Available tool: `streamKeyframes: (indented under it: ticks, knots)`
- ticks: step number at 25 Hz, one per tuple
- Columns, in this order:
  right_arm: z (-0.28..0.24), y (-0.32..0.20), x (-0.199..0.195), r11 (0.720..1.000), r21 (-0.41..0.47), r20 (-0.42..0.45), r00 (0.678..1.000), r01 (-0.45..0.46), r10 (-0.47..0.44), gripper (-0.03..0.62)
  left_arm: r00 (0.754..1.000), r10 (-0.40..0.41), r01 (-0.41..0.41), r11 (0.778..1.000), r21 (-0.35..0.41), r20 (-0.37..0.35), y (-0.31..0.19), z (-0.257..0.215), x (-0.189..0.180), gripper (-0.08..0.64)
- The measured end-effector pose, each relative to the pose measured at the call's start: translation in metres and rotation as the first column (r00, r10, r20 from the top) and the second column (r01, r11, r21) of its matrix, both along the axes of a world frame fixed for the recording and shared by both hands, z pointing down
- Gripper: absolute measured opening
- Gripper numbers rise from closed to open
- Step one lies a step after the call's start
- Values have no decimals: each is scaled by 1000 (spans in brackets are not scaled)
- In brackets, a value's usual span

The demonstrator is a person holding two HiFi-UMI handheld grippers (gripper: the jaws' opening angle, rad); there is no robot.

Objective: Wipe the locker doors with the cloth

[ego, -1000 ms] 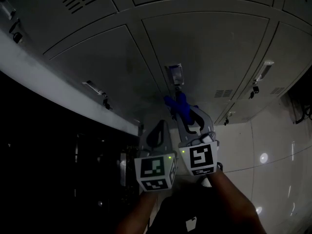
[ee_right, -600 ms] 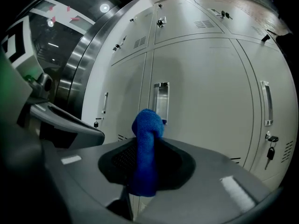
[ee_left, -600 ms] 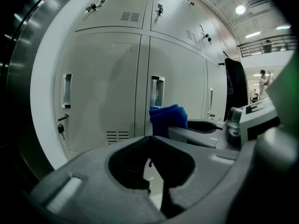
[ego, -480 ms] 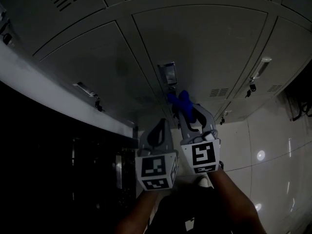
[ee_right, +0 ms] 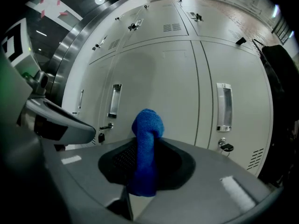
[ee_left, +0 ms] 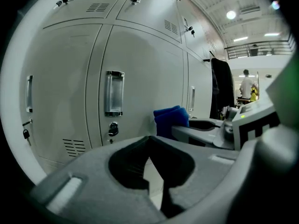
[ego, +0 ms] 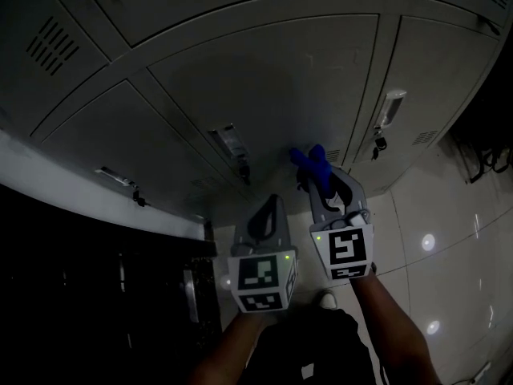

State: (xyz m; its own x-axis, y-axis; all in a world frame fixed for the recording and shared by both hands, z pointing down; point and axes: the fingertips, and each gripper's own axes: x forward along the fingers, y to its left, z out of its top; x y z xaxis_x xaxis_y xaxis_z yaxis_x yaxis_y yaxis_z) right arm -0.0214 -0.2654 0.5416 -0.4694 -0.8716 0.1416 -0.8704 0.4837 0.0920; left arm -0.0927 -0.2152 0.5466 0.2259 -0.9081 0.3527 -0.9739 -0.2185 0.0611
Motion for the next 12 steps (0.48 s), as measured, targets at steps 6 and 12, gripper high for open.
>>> streamKeyframes:
  ticks: [6, 12]
  knots:
    - [8, -13, 41, 998, -20, 1, 998, -59, 59, 83, 1000, 24, -24, 1000, -13, 5, -10, 4, 26, 3]
    - [6, -20, 67, 996, -46, -1, 997, -76, 76, 83, 999, 38, -37, 999, -36, 23, -14, -2, 45, 3]
